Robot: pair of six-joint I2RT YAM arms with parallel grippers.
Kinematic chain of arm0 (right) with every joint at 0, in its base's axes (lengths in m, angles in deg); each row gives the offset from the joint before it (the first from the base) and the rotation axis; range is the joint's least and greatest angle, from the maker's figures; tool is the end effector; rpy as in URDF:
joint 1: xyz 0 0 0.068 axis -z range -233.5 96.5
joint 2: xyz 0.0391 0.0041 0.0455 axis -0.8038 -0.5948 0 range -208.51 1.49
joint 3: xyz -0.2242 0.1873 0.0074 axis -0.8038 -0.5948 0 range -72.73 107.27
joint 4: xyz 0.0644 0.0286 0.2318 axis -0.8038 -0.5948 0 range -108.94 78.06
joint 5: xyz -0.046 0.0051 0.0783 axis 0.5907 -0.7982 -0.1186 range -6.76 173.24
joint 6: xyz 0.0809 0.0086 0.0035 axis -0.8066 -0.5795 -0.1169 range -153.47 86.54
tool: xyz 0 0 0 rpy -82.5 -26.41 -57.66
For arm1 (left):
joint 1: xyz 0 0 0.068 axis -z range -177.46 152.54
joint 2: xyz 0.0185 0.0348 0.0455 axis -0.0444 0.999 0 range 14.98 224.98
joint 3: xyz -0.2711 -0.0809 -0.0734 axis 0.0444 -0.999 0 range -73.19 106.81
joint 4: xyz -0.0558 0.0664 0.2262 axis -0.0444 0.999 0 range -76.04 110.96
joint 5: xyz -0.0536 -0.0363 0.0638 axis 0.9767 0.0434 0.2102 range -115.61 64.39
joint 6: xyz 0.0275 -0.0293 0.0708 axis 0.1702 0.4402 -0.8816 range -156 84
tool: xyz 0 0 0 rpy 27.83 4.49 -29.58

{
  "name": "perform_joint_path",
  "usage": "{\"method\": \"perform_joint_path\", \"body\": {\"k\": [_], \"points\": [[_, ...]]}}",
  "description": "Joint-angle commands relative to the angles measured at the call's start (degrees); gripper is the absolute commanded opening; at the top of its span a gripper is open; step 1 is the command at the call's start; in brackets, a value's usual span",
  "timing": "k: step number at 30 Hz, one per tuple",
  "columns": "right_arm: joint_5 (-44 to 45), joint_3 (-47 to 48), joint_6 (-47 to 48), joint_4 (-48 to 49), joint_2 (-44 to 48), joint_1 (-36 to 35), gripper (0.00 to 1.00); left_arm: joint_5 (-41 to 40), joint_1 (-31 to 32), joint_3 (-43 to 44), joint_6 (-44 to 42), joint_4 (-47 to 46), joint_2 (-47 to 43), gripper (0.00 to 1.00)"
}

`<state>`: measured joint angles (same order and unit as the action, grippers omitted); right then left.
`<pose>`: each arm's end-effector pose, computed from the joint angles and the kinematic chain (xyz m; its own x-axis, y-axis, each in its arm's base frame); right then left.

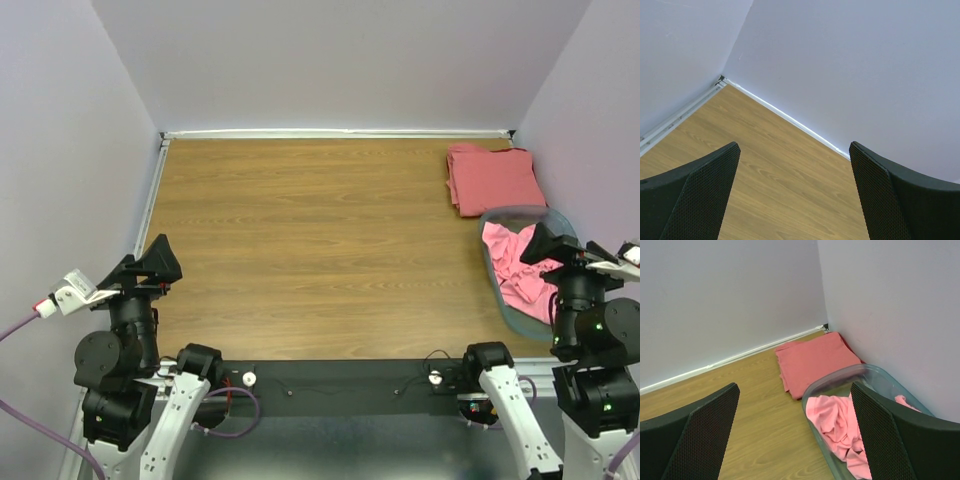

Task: Fold and stack the t-shirts
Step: Neatly place the folded tshirt to the corner

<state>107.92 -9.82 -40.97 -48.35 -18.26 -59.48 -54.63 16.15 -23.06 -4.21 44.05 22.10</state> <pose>0.0155 -0.0282 0.4231 0.1574 0.1359 -0.9781 0.2997 0.9372 0.1785 0.0019 0.0349 0.3761 0.3186 -0.5511 -0.7712 -0.1013 0.7892 -0.6057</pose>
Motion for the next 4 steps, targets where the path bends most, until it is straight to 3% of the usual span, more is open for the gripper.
{"method": "perform_joint_path", "body": {"k": [1, 4], "points": [[-0.52, -0.42, -0.67, -1.30, 1.29, -0.53, 1.00, -1.48, -0.25, 1.02, -0.15, -0.11, -0.08, 0.99], [-0.87, -0.86, -0.67, -1.39, 1.03, -0.44, 1.00, -0.87, -0.25, 0.85, -0.59, -0.90, 0.36, 0.99]]}}
